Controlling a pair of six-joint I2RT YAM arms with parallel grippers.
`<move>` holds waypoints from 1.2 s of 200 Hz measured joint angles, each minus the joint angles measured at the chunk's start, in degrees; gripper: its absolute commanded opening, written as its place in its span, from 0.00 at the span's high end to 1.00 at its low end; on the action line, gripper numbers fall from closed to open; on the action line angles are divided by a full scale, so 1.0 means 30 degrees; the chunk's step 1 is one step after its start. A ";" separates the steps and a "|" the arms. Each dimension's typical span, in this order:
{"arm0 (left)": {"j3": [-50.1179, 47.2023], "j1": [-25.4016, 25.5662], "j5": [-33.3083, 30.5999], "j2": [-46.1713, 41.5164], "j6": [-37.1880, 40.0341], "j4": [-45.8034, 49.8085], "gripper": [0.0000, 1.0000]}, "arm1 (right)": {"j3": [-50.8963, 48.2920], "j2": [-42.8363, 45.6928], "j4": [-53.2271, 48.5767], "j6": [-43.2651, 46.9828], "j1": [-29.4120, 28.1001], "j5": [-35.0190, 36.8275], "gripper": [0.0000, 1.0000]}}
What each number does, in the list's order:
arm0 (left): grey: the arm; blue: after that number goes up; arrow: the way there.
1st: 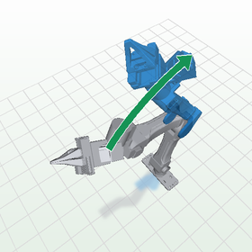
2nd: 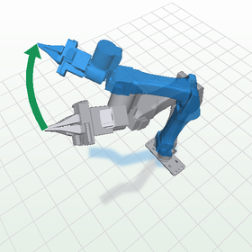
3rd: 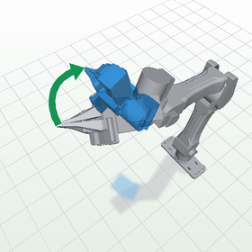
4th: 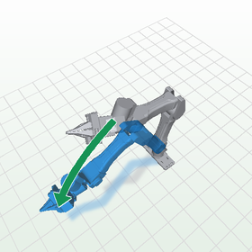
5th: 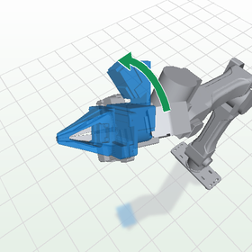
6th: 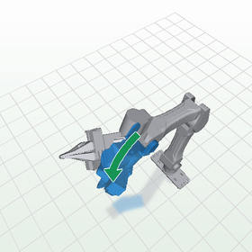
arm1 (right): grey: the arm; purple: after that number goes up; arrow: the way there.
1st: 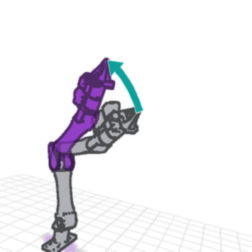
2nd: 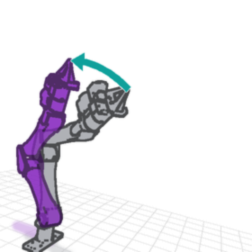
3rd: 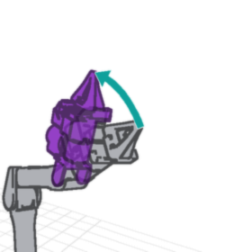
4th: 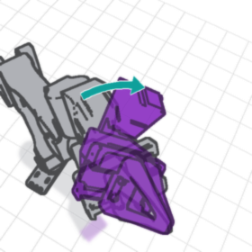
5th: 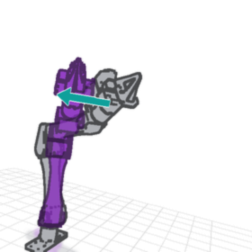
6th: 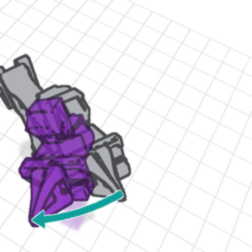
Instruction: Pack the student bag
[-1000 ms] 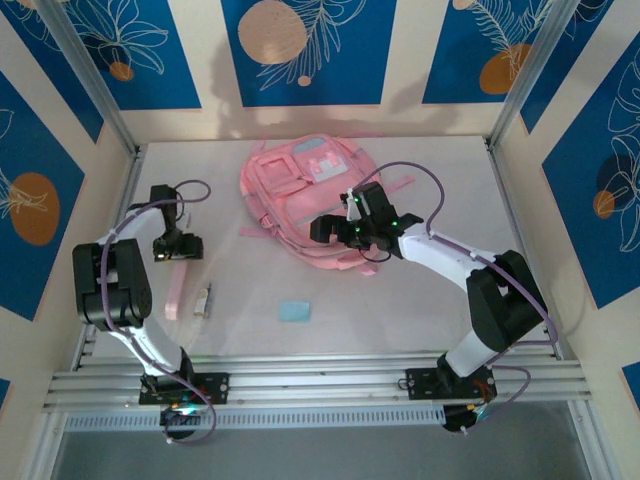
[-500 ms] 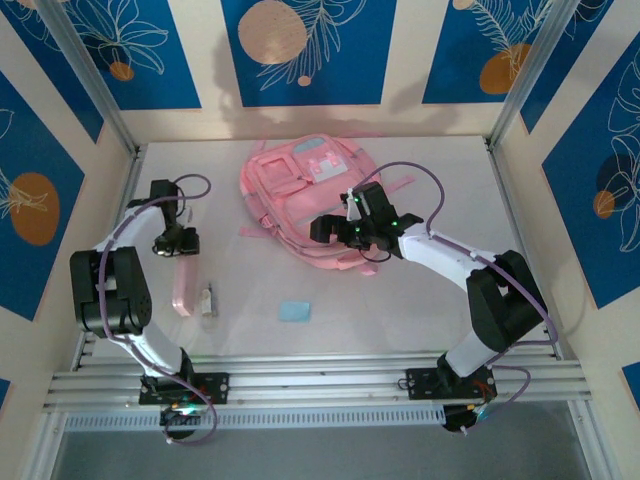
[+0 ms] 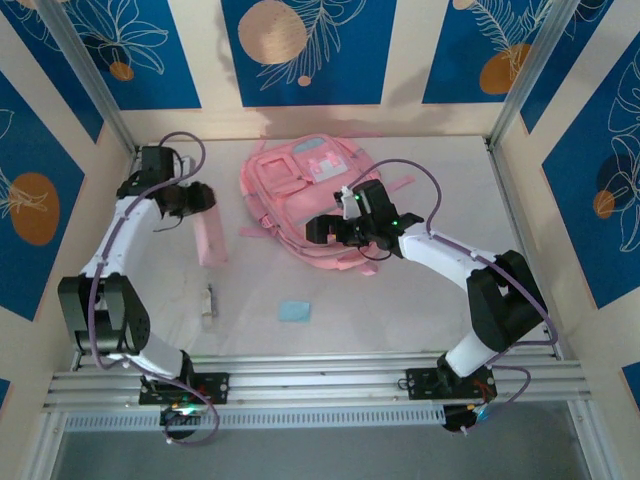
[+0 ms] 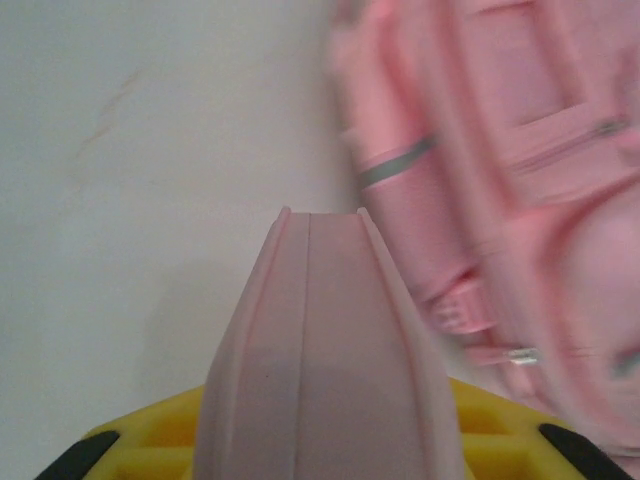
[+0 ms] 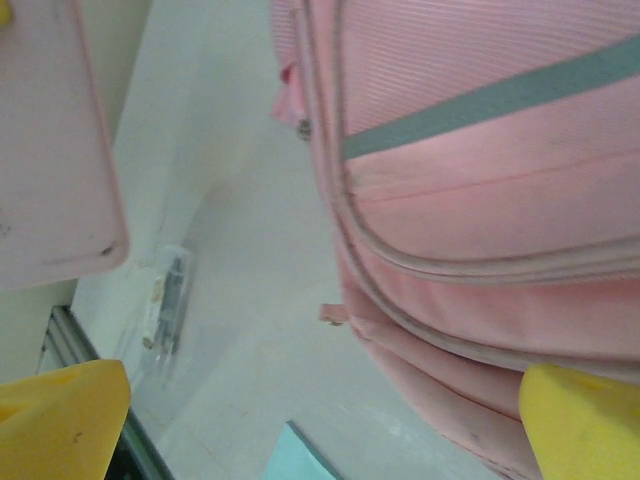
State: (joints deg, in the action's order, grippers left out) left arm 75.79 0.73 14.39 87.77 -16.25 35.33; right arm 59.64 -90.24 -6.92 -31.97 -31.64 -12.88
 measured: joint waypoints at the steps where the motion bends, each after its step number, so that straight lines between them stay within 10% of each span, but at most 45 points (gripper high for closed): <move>1: 0.0007 0.0051 0.0058 -0.0007 -0.0066 -0.0066 1.00 | 0.0000 0.0000 0.0022 0.0022 0.0000 -0.0029 0.00; 105: -0.0641 0.6098 0.8750 0.0954 -0.8706 -1.2203 1.00 | -0.0022 0.0437 0.4626 0.0831 0.2149 -0.6754 0.03; 172: -0.1319 0.7045 1.0156 0.1923 -1.0258 -1.5577 0.93 | -0.0852 0.0452 0.7147 -0.0729 0.2186 -0.9092 0.60; 189: -0.1319 0.7053 1.0812 0.2033 -1.0251 -1.6196 0.78 | -0.1144 0.0554 0.7694 -0.1486 0.2499 -0.9821 0.77; 219: -0.1311 0.7155 0.9996 0.2062 -0.9777 -1.6014 0.03 | -0.1515 0.1042 0.8014 -0.1872 0.2696 -1.0061 0.86; 240: -0.1311 0.7191 0.8225 0.2055 -0.8910 -1.4579 0.00 | -0.1996 0.1457 0.7672 -0.1858 0.2914 -0.9617 0.87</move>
State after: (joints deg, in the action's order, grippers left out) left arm 71.85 22.31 39.07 93.93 -42.98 -8.40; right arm 53.65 -85.86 16.10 -37.54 -22.90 -41.74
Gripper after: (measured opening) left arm 0.988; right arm 0.232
